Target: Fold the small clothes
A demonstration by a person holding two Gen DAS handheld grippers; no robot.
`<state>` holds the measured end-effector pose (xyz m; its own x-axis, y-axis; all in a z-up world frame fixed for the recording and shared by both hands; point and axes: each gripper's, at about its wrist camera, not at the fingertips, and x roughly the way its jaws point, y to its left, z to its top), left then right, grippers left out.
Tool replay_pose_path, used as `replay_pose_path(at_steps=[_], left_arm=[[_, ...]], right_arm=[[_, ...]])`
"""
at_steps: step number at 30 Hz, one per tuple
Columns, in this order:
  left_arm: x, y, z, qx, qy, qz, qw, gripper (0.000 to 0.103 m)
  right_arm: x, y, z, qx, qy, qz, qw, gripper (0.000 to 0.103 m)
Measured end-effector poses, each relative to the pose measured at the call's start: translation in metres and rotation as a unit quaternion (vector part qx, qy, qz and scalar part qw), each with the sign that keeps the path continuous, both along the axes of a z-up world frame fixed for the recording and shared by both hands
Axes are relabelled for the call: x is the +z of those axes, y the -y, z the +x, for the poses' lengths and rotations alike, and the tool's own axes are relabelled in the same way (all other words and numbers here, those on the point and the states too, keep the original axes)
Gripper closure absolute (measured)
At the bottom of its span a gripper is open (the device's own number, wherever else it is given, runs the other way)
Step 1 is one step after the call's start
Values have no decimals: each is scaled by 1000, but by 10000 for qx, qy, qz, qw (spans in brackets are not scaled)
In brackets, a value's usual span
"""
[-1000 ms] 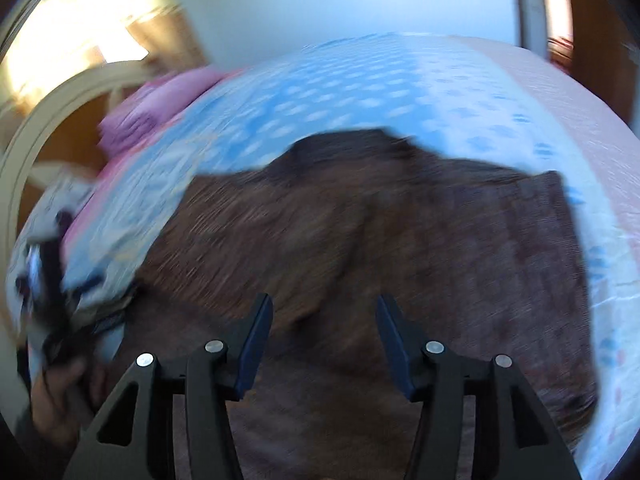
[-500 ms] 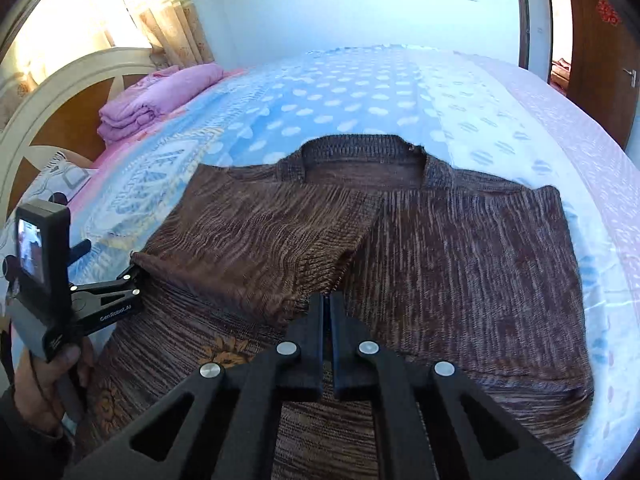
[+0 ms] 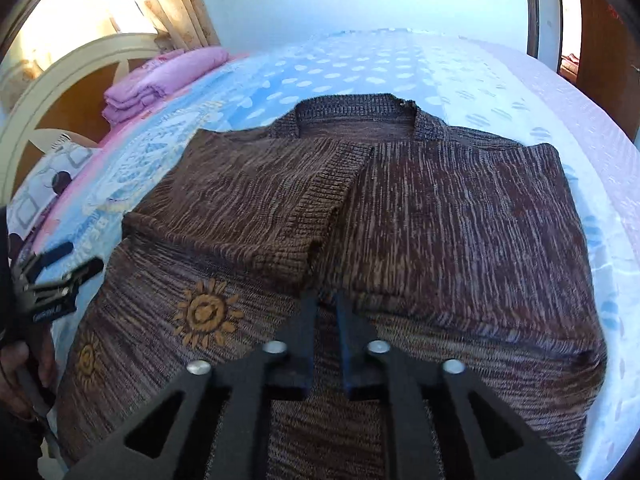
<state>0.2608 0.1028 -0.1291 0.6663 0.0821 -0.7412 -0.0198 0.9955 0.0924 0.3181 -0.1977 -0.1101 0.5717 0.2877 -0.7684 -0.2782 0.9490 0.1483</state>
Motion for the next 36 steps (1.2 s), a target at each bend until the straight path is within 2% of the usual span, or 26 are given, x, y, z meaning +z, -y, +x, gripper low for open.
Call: replay_pose_path(at_steps=[2,3,5,7,9,11,13,14,16,17,18,20,24,25,27,30,33,35,36], left_arm=[[-5,1,-2,-128,-109,-156,9997,35],[-7,2,-1,-167,-143,-216,9995,40],[-5,2,3,-172,-142,-359,9991,42],[-2,0,6,-247,-148,-787,9965,43],[-2,5,8,-342,-210,-961,9946,43],[-8,16,8,-516,-360,-835,9945,43],[-9,26,2,-645,-290,-660,9953,43],[-9,29,0,-720,-281,-607,9952,49],[-11,32,0,-787,-335,-462,9953,87],[-10,32,-1,-867,-328,-522,9943,95],[-9,33,-2,-902,-348,-545,9938,96],[-4,28,-8,-798,-311,-585,9946,97],[8,6,-23,-503,-80,-900,9946,99],[9,0,-26,-379,-63,-871,9955,103],[6,-5,-26,-256,-4,-679,9974,103],[-7,-15,-19,-169,-252,-865,9958,103],[-3,-16,-19,-152,-135,-1032,9945,103],[4,-14,-18,-106,-124,-1128,9935,89],[6,-13,-17,-59,-117,-1127,9935,62]], right_arm=[[-3,-1,-5,19,91,95,9999,62],[-4,-4,-7,56,123,124,9998,58],[-4,-12,-11,126,204,-23,9997,47],[-5,-18,-12,171,246,-158,9994,44],[-6,-20,-13,187,263,-182,9993,43],[-6,-17,-11,170,248,-75,9995,43],[-7,-14,-11,154,234,13,9996,43],[-7,-13,-11,143,234,46,9996,43],[-7,-14,-11,140,238,21,9996,43],[-7,-15,-12,142,249,-25,9996,43],[-7,-16,-12,143,258,-56,9995,43],[-7,-17,-12,146,269,-77,9995,42],[-6,-12,-12,100,268,56,9996,42],[-7,-11,-12,93,267,79,9996,42],[-7,-11,-12,88,265,66,9996,42],[-8,-15,-13,129,273,-27,9995,39],[-6,-14,-15,140,316,-1,9994,37],[1,-7,-19,42,414,175,9990,28],[4,-3,-22,-13,421,226,9989,27]])
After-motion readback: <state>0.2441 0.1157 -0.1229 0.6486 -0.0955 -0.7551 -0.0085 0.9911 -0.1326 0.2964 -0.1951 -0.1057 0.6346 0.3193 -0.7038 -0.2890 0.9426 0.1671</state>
